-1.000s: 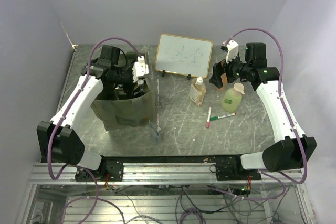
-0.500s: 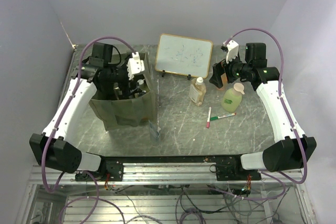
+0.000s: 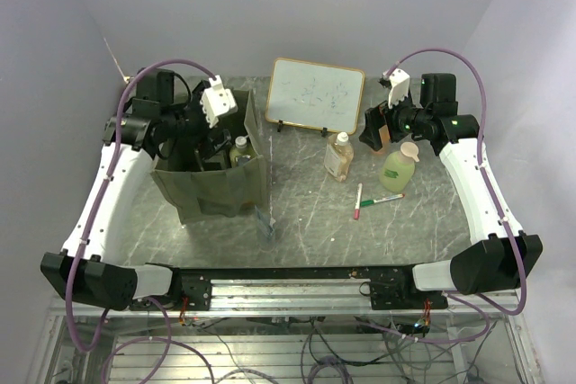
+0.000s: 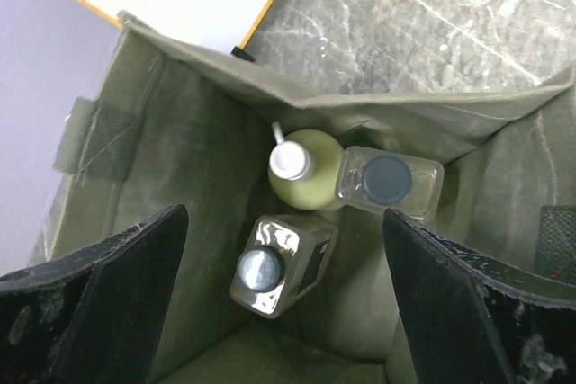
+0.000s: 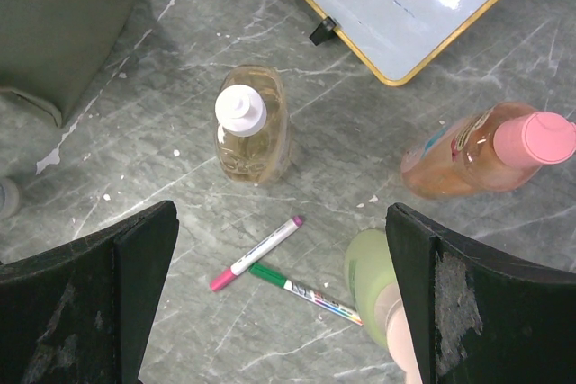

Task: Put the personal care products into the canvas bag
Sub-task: Move the care product at the center of the board.

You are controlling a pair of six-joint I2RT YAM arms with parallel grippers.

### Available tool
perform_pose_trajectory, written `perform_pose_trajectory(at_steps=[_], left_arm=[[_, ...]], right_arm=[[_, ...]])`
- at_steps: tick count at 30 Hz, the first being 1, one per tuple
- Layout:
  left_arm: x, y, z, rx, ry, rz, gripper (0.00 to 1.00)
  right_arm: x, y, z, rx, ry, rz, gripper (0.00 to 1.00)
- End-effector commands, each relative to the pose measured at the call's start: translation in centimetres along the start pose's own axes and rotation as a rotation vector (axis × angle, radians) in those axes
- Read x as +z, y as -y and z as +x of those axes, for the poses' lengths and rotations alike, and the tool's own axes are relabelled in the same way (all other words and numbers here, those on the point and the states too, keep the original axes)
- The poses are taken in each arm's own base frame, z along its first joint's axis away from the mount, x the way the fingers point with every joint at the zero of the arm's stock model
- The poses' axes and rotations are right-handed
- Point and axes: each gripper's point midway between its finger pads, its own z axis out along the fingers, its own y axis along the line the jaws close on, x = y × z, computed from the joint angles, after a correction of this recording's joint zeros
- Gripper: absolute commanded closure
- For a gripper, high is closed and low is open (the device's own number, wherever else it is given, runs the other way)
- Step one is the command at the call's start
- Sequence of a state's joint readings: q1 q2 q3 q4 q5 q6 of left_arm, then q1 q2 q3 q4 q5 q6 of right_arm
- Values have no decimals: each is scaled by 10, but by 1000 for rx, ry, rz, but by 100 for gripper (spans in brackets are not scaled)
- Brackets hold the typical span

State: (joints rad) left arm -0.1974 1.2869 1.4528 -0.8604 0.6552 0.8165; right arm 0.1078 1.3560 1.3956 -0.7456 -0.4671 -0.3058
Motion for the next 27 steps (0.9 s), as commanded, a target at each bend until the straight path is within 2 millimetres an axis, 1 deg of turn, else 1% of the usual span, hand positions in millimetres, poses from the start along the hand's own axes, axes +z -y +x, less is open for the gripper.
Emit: perform_pose_trajectory(at_steps=[1, 6, 11, 20, 23, 27], left_arm=[[-23, -29, -19, -39, 20, -158, 0], [-34, -49, -30, -86, 35, -259, 1], [-43, -67, -40, -136, 48, -344, 1], [-51, -77, -57, -150, 76, -363, 1], [-53, -79, -66, -140, 96, -361, 0], [-54, -79, -73, -142, 119, -356, 2]], right_arm=[[-9, 4, -16, -13, 49, 33, 0], [-14, 13, -19, 22, 72, 72, 0], [-26, 37, -16, 95, 89, 157, 0], [-47, 77, -1, 212, 94, 307, 0], [-49, 84, 0, 211, 90, 328, 0], [-48, 88, -2, 191, 80, 328, 0]])
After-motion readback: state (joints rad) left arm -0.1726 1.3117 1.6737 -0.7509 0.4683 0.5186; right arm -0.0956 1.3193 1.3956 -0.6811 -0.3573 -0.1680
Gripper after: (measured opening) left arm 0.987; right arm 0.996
